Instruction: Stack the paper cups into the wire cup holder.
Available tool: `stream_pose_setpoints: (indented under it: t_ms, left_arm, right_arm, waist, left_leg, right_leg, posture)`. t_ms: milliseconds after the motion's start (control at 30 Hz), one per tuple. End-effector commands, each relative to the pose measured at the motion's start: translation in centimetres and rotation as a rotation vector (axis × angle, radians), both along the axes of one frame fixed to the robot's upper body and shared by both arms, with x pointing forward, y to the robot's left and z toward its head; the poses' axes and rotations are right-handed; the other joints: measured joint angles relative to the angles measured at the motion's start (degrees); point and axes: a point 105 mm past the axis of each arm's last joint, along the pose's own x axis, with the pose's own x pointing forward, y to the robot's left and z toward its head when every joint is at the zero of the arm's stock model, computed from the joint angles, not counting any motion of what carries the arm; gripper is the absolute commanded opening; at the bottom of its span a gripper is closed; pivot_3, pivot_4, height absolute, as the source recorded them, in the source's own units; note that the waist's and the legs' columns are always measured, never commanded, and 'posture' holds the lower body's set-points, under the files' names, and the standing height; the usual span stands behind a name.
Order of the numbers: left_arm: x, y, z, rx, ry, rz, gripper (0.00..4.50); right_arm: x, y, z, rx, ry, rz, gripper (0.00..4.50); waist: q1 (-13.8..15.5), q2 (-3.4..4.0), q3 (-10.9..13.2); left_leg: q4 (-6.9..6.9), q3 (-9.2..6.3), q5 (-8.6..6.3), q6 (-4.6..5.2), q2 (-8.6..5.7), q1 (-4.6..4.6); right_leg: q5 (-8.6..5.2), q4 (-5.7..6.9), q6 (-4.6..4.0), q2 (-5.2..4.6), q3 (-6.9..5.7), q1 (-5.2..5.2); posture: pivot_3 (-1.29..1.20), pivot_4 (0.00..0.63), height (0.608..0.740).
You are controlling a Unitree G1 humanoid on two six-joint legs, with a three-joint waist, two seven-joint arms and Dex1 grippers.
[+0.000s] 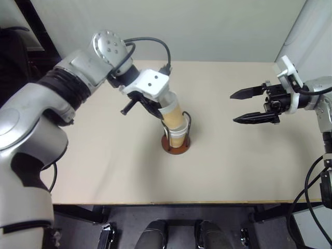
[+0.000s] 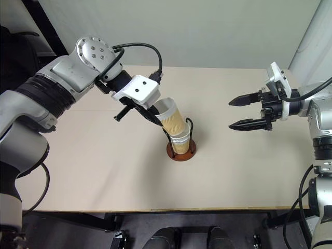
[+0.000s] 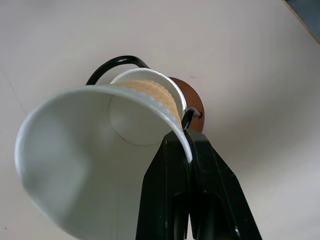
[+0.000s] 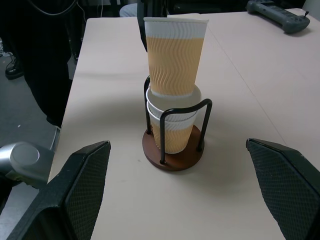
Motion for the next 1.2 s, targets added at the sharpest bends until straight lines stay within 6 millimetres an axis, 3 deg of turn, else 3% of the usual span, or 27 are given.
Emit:
stream_pose_setpoints:
  t_ms: [33,1033,1200]
  left_arm:
    - [-0.3,0.0,0.7,0.016,-0.022,-0.039,0.01]
    - [0.9,-0.8,0.5,0.076,-0.107,-0.078,0.01]
    - [0.8,-0.9,0.6,0.071,-0.106,-0.084,1.62]
  right_arm:
    - [-0.5,-0.1,1.5,0.021,-0.055,0.013,4.50]
    - [-0.3,-0.6,1.3,0.007,-0.074,-0.025,4.50]
    - [-0.3,-0.7,1.2,0.001,-0.075,-0.027,4.50]
  waist:
    - [0.0,0.00,0.0]
    - [0.1,0.00,0.0]
    - [0.1,0.01,0.0]
  left_leg:
    - [-0.01,0.02,0.00,0.00,-0.01,0.01]
    - [-0.02,0.00,-0.08,0.03,0.00,-0.04]
    - [-0.01,0.00,-0.08,0.03,0.00,-0.03]
  right_leg:
    - [0.00,0.00,0.00,0.01,-0.01,0.00]
    - [-0.03,-0.12,0.04,-0.01,-0.01,0.02]
    - [-0.03,-0.12,0.04,-0.02,-0.01,0.03]
  posture:
    - [0.00,0.150,0.740]
    - [0.00,0.150,0.740]
    - [0.00,0.150,0.740]
